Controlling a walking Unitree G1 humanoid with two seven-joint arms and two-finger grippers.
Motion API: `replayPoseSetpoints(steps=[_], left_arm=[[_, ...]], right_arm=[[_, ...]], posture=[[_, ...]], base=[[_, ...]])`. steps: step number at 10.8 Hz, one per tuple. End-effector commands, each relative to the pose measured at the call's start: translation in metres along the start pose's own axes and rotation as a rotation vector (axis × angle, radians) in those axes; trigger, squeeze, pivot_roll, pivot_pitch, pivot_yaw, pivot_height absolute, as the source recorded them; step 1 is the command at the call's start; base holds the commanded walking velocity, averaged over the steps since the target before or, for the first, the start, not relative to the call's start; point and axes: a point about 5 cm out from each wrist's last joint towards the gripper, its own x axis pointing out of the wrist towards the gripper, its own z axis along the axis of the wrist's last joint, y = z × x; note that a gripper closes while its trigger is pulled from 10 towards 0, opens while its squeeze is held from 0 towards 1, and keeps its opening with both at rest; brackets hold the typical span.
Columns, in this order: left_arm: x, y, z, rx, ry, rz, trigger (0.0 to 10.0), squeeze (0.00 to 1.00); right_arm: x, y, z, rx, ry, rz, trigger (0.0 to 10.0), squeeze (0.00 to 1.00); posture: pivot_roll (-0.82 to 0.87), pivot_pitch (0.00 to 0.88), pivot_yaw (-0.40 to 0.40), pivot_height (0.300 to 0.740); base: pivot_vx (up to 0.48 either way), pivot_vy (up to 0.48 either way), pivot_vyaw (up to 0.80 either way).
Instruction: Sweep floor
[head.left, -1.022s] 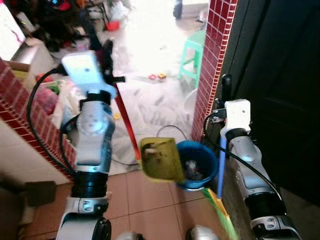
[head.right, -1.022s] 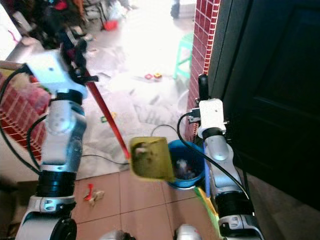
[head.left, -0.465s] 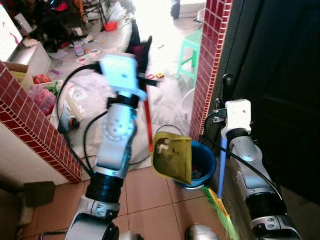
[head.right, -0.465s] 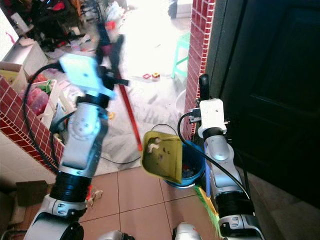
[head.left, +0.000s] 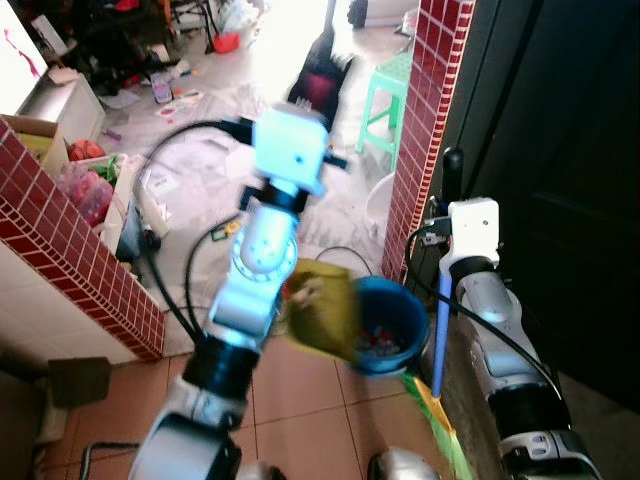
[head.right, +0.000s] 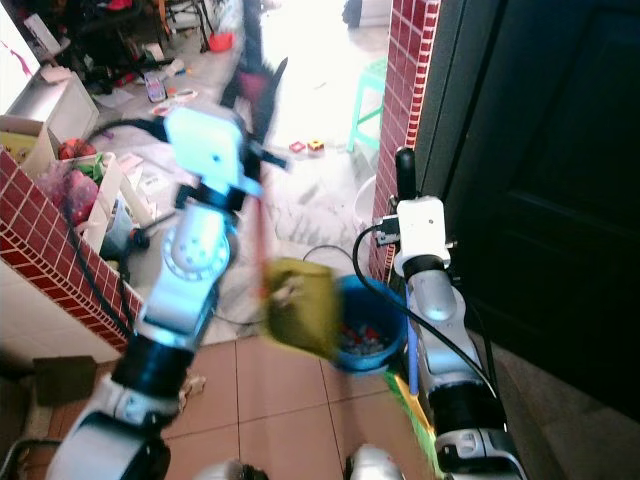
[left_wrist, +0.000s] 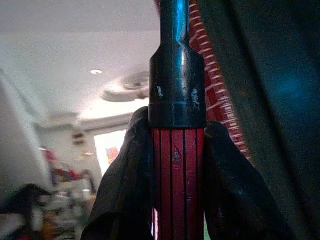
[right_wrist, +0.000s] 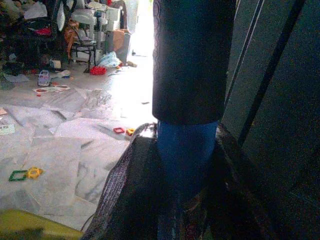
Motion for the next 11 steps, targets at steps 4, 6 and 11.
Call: replayPoseSetpoints(steps=[4,6,11], left_arm=[[0.008,-0.023,0.023,-0.01,-0.174,-0.066,10.0,0.0],[0.006,-0.04,0.031,-0.035,-0.232,-0.163,10.0,0.0],[-0.014,-0.087,0.034,-0.117,-0.262,-0.532,10.0,0.0]], right_arm=[[0.004,0.001,0.016,-0.01,-0.072,0.003,10.0,0.0],[0.004,0.004,0.015,-0.009,-0.072,0.006,10.0,0.0],[0.005,0.006,0.016,-0.011,-0.085,0.007,10.0,0.0]], posture=[[-0.18,0.0,0.092,0.74],[-0.18,0.0,0.094,0.74],[-0.17,0.0,0.1,0.74]], base=[[0.0,0.0,0.0],[0.0,0.0,0.0],[0.0,0.0,0.0]])
